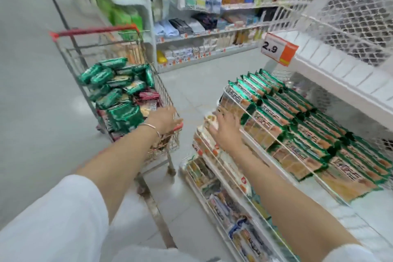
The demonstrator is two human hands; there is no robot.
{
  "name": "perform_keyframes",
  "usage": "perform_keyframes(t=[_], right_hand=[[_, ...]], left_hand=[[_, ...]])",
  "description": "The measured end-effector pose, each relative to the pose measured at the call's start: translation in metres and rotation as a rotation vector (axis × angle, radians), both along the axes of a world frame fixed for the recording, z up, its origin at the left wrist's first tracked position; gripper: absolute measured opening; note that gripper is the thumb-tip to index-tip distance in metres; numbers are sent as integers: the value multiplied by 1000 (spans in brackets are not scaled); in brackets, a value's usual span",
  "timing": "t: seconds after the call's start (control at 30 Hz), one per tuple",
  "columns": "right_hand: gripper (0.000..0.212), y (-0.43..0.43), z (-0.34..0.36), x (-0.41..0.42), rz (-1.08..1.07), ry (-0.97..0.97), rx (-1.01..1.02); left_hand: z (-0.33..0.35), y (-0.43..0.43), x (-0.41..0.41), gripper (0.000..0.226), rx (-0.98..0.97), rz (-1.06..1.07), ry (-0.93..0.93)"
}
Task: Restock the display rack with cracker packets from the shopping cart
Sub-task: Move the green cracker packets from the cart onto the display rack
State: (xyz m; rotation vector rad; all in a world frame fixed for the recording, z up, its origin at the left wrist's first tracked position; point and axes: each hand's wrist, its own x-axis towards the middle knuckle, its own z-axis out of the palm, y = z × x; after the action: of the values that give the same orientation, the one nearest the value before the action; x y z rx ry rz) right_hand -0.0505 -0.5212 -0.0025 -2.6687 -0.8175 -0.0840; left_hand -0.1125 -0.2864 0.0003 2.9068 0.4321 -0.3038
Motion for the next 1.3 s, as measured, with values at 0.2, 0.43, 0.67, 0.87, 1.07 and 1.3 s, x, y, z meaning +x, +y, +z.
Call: perform_keyframes(t=[0.2,0.43,0.67,0.87,1.07,1.3], right_hand=[[49,140,-17,-27,212,55,11],[47,253,-56,-11,378,197,-113],[51,327,-132,66,338,537,-349],[53,346,-193,109,304,720,-569],[93,355,-244,114,282,902,-720],[57,352,-251,113,396,639,-747]], left_hand=[[-4,114,-63,64,-52,209,58],[-33,219,-105,63,-154,453,47],[-55,283,-76,48,-255,613,-16],[-70,307,-24,45,-302,659,-69],[-93,316,0,40,-362,632,-19],[-101,319,14,37,-485,625,7]])
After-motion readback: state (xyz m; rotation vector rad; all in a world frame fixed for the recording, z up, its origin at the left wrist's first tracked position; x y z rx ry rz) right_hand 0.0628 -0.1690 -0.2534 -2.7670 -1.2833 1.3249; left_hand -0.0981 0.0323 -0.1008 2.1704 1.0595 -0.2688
